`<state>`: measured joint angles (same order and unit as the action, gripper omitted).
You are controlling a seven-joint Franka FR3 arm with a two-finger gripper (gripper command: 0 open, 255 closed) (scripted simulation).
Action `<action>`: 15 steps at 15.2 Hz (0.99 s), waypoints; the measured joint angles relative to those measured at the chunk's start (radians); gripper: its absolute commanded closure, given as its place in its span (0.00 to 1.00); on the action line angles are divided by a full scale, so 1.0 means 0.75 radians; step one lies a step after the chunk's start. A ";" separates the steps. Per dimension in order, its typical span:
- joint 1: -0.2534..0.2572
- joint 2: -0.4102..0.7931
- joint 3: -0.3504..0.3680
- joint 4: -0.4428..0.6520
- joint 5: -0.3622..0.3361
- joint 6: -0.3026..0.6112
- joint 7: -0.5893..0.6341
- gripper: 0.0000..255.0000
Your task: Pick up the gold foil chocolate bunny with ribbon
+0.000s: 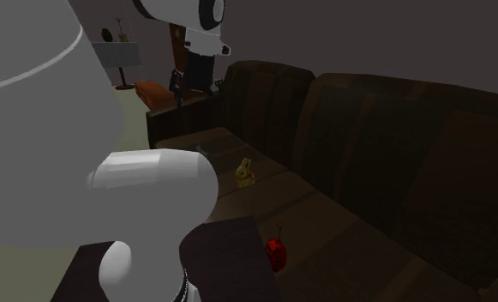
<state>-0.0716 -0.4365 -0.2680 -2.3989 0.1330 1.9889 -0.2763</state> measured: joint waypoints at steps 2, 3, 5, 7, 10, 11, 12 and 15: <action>0.004 0.087 -0.045 0.013 0.033 0.060 -0.066 0.00; 0.006 0.128 -0.068 0.021 0.052 0.086 -0.101 0.00; 0.010 0.224 -0.113 0.061 0.098 0.123 -0.175 0.00; 0.013 0.325 -0.156 0.095 0.156 0.163 -0.259 0.00; 0.019 0.475 -0.194 0.146 0.264 0.219 -0.370 0.00; 0.013 0.532 -0.210 0.174 0.304 0.227 -0.420 0.00; 0.005 0.589 -0.222 0.210 0.343 0.225 -0.464 0.00; -0.027 0.782 -0.233 0.315 0.482 0.241 -0.601 0.00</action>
<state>-0.0917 0.1499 -0.4426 -2.1628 0.4946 2.1698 -0.7268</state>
